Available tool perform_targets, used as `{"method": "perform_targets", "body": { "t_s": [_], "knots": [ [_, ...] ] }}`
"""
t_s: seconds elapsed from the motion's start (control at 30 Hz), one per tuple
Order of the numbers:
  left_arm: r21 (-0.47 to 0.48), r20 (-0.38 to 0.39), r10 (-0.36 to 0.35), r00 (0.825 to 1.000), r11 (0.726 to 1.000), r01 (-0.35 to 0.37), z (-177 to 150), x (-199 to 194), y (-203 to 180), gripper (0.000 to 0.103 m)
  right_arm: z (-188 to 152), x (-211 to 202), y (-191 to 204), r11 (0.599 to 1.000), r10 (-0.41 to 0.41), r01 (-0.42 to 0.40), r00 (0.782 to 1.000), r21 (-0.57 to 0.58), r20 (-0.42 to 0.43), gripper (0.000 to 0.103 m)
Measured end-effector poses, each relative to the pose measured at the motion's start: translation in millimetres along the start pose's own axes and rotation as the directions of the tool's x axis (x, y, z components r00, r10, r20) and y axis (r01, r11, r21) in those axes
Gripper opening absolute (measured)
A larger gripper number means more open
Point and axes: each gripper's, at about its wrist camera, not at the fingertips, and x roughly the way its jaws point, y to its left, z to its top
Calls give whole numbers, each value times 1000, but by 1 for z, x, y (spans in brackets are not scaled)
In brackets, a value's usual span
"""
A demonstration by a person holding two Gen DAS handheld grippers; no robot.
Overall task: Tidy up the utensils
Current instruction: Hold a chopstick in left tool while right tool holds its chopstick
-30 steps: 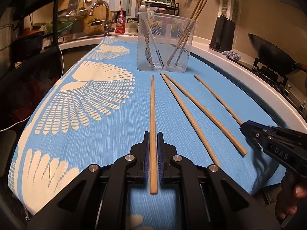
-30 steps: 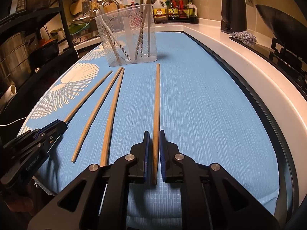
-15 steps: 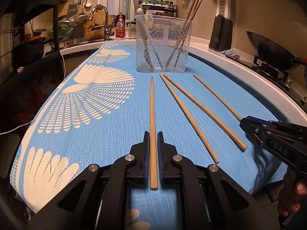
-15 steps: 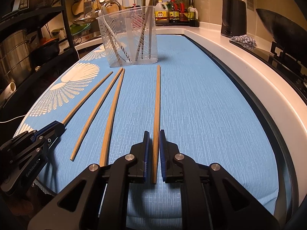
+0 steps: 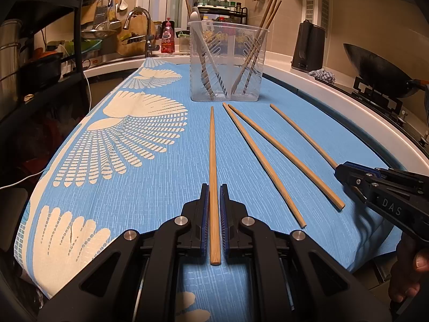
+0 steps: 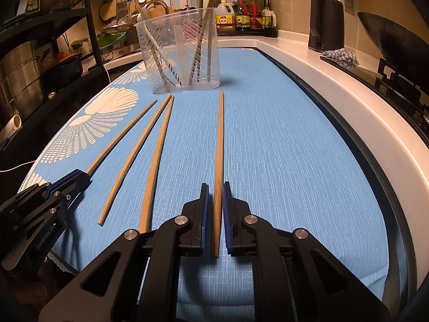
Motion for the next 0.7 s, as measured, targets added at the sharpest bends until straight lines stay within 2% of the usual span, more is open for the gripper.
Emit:
{"method": "perform_targets", "body": {
  "t_s": [0.7],
  "knots": [
    [1,0,0,1000,1000,0,1,0,0,9,1,0,-1,1000,-5,5,1000,-5,-6,10]
  ]
}}
